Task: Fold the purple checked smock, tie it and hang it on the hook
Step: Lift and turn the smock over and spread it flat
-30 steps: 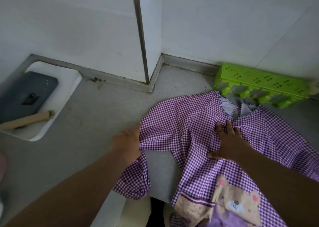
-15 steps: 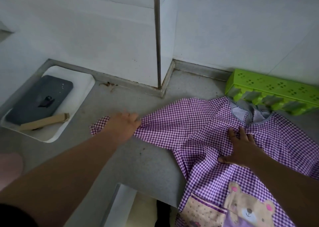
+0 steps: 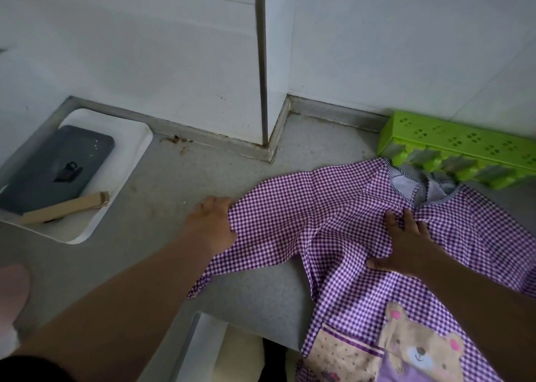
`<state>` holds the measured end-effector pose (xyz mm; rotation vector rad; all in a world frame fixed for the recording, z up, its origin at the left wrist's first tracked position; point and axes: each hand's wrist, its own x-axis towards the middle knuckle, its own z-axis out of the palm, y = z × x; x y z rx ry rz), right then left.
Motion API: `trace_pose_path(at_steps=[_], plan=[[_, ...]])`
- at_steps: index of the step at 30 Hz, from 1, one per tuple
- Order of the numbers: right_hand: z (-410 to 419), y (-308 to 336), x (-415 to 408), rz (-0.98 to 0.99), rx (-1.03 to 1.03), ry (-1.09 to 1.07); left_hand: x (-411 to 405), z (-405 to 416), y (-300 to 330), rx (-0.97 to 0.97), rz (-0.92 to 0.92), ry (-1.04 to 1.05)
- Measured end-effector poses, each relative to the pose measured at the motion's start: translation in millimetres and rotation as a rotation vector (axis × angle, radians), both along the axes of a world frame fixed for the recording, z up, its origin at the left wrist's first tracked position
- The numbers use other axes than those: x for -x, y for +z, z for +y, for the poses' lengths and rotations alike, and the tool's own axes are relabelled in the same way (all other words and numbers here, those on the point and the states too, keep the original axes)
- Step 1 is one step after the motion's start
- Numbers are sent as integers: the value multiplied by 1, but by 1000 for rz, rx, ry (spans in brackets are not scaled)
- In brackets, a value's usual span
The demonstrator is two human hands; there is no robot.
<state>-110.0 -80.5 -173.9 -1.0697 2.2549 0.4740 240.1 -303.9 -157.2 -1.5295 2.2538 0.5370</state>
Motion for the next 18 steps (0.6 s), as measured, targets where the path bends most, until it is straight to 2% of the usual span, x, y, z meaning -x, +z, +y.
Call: trace_pose_path(at_steps=[2,6,11,13,15,18], plan=[[0,1,0,-2,-2,-8,-4,-5,-9,-94,-5,70],[-1,1,0,-8,-2,-12,3,-8,-8,-355,71,-12],[-2,1,1,1,10,-4,24,-3,14,-826,483,429],[-2,1,2,-4,7,-17,32,0,18,-877,493,479],[-4,2,1,-9,3,-26,36,8,22,-865,416,446],[-6,5,1,-12,-9,-28,38,8,25,-877,447,502]])
